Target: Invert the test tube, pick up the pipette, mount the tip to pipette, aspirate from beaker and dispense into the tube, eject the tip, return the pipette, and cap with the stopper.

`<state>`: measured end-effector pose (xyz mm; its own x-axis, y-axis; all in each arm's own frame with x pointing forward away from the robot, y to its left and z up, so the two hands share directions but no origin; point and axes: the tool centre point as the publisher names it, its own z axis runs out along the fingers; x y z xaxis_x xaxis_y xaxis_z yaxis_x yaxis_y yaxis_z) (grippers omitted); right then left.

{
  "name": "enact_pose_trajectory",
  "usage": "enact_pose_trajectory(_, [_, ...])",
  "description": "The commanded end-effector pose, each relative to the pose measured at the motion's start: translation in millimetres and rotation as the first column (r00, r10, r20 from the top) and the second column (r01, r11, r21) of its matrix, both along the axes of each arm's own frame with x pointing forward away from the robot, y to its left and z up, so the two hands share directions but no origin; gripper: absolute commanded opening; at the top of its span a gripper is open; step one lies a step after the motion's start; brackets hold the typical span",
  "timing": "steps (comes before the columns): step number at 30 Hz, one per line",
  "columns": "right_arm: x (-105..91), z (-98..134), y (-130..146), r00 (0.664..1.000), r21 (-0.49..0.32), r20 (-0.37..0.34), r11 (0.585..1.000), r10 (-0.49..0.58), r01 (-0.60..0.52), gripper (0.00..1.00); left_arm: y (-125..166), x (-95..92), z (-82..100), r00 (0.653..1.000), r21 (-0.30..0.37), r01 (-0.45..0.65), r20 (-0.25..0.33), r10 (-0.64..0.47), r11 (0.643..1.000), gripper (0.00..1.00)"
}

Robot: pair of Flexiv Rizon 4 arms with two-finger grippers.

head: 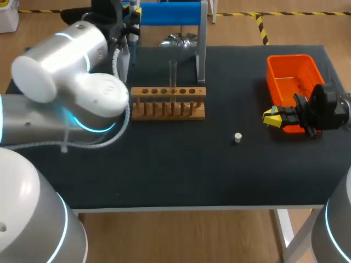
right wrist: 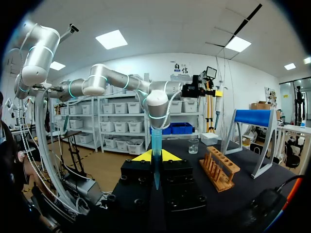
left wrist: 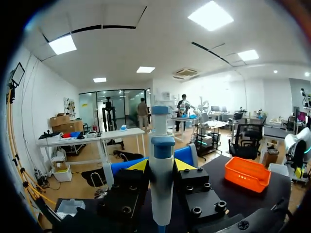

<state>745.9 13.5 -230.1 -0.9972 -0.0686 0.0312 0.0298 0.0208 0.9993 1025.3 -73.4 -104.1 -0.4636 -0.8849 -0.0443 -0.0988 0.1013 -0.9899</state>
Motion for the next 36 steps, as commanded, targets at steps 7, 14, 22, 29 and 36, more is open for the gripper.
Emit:
enact_pose_trajectory(7, [-1.4,1,0,1.0,-0.003,0.001,1.0,-0.003,0.003,0.0,8,-5.4,5.5,0.987,-0.005,0.156,-0.042,-0.156,0.988,0.0])
enact_pose_trajectory(14, [-1.4,1,0,1.0,-0.003,0.001,1.0,-0.003,0.003,0.0,2,-31.7,13.1,0.964,-0.058,0.266,0.001,-0.266,0.962,0.0])
enact_pose_trajectory(22, [-1.4,1,0,1.0,-0.003,0.001,1.0,-0.003,0.003,0.0,-14,-71.0,39.2,0.871,-0.098,0.492,0.066,-0.487,0.865,0.0])
enact_pose_trajectory(29, [-1.4,1,0,1.0,-0.003,0.001,1.0,-0.003,0.003,0.0,-28,-91.3,57.4,0.739,-0.064,0.674,0.067,-0.67,0.736,0.0])
enact_pose_trajectory(36, [-1.4,1,0,1.0,-0.003,0.001,1.0,-0.003,0.003,0.0,-28,-91.3,57.4,0.739,-0.064,0.674,0.067,-0.67,0.736,0.0])
